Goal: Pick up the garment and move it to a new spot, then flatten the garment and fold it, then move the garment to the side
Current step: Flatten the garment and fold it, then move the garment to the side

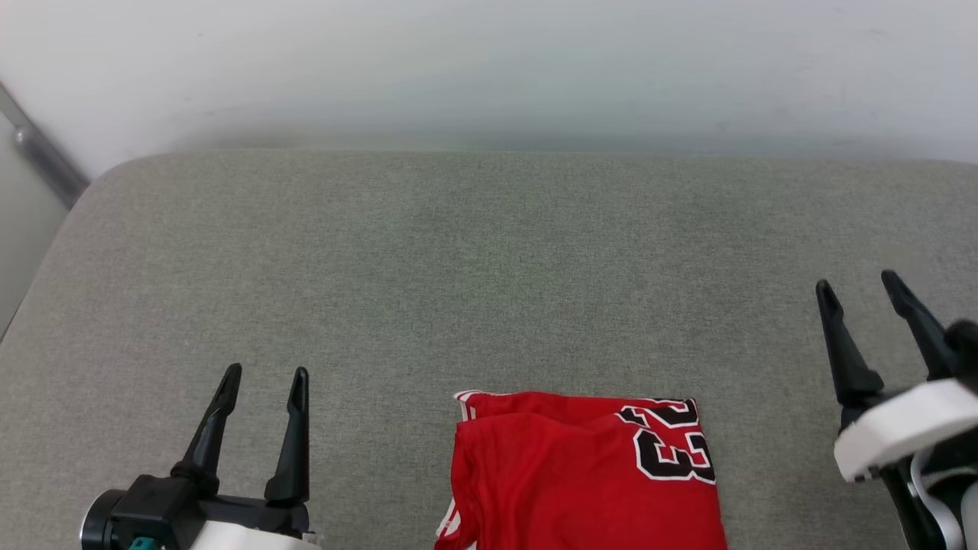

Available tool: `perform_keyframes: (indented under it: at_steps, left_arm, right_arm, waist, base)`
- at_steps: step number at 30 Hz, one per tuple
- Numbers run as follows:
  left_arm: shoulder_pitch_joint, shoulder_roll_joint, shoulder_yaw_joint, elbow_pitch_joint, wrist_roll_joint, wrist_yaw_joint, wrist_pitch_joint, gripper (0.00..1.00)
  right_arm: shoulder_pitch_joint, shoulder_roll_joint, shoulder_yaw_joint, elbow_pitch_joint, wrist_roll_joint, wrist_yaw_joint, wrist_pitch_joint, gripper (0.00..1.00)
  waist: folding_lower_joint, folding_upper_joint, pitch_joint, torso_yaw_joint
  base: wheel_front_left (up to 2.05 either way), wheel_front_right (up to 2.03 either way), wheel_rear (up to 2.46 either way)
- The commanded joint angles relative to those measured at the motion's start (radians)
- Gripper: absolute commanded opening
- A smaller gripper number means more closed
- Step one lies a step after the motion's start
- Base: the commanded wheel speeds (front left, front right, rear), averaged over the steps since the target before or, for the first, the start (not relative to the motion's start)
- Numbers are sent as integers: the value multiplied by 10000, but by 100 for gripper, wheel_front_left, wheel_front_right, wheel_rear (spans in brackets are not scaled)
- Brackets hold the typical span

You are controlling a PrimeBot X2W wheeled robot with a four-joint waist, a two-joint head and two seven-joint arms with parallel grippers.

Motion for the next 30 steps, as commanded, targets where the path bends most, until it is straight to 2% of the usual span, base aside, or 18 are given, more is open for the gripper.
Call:
perform_keyframes:
  at_steps: [1,5,12,20,30]
  left_arm:
    - [-104,-26,-18,-60,14,-13,-22,100]
    - [-46,-60,-43,-216,21,-13,-22,100]
    - [33,-67,-87,-278,-89,-13,-22,100]
    - [-33,-68,-255,-232,-185,-13,-22,100]
    - [-133,6,-255,-212,-173,-13,-22,100]
  right_arm:
    - [214,111,-43,-69,21,-1,-236,100]
    - [853,281,-607,-446,-95,-4,-1251,100]
    - [1660,775,-533,-1137,-137,-2,-2164,100]
    - [2138,1239,-325,-1196,-329,-2,-2325,100]
    - [2113,1371,-297,-1209,-121,-2,-2021,100]
  waist:
    - [0,0,11,-9]
    - [0,0,73,-50]
    - [0,0,174,-106]
    - [0,0,216,-57]
    - [0,0,275,-68]
  base:
    - [0,0,0]
    - [0,0,0]
    - [0,0,0]
    - [0,0,0]
    - [0,0,0]
